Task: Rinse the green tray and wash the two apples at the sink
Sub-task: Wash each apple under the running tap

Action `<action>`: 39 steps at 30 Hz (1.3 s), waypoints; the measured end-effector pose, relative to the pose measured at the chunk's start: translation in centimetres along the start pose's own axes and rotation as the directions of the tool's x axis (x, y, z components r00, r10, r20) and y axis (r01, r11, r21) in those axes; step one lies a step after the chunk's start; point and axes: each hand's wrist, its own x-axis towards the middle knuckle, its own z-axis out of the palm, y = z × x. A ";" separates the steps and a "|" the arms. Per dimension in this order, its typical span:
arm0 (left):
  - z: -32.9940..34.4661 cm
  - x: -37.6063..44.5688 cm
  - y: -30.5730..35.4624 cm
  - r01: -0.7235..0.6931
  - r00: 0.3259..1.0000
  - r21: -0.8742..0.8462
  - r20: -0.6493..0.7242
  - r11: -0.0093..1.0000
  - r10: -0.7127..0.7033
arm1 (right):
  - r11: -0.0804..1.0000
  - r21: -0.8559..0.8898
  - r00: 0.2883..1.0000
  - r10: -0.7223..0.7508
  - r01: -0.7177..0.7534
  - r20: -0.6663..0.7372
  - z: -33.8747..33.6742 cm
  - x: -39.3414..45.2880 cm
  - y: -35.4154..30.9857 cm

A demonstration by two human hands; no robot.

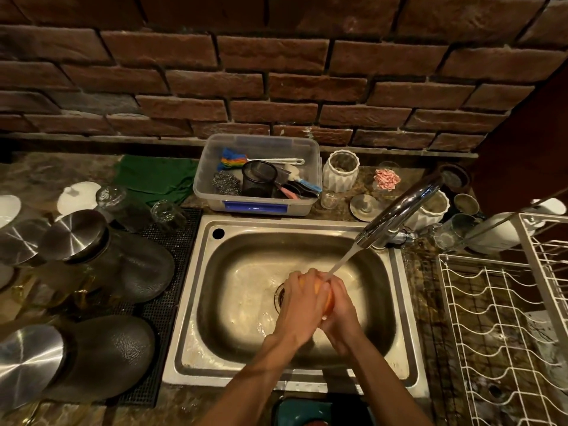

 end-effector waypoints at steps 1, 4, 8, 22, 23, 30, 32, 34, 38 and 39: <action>0.0 0.1 0.0 -0.038 0.999 0.039 -0.009 0.999 0.038 | 0.999 0.023 0.999 0.039 -0.040 0.014 -0.1 0.1 -0.2; -0.2 0.8 -0.5 0.061 0.997 -0.142 0.061 0.988 -0.052 | 0.993 -0.095 0.998 0.063 -0.064 -0.008 0.1 0.0 -0.7; -0.5 1.0 0.1 0.242 0.967 -0.369 0.163 0.898 -0.193 | 0.971 -0.235 0.996 -0.055 0.038 -0.067 -0.1 0.2 -0.5; -0.9 0.4 1.0 0.409 0.912 -0.636 0.261 0.655 -0.316 | 0.893 -0.397 0.962 -0.262 0.211 -0.077 -0.6 0.1 -0.3; -0.8 0.1 1.5 0.372 0.927 -0.637 0.222 0.675 -0.302 | 0.908 -0.363 0.962 -0.257 0.207 -0.093 -0.1 0.3 0.1; -0.7 -0.8 0.4 0.250 0.968 -0.465 0.111 0.849 -0.225 | 0.985 -0.167 0.995 -0.048 0.034 -0.082 0.8 0.7 0.2; -0.6 -0.8 -0.3 0.276 0.959 -0.492 0.092 0.825 -0.266 | 0.974 -0.227 0.998 -0.031 0.018 -0.054 0.5 0.6 -0.5; -0.6 -0.5 0.1 0.311 0.934 -0.587 0.046 0.747 -0.353 | 0.926 -0.365 0.995 -0.101 0.098 0.010 0.6 0.7 -0.2; -1.5 0.5 0.6 0.506 0.821 -0.647 0.156 0.571 -0.550 | 0.804 -0.527 0.961 -0.221 0.275 0.165 -0.5 -0.6 0.4; -1.8 0.6 0.5 0.552 0.788 -0.673 0.230 0.492 -0.571 | 0.791 -0.539 0.957 -0.221 0.290 0.190 -1.0 -0.8 0.5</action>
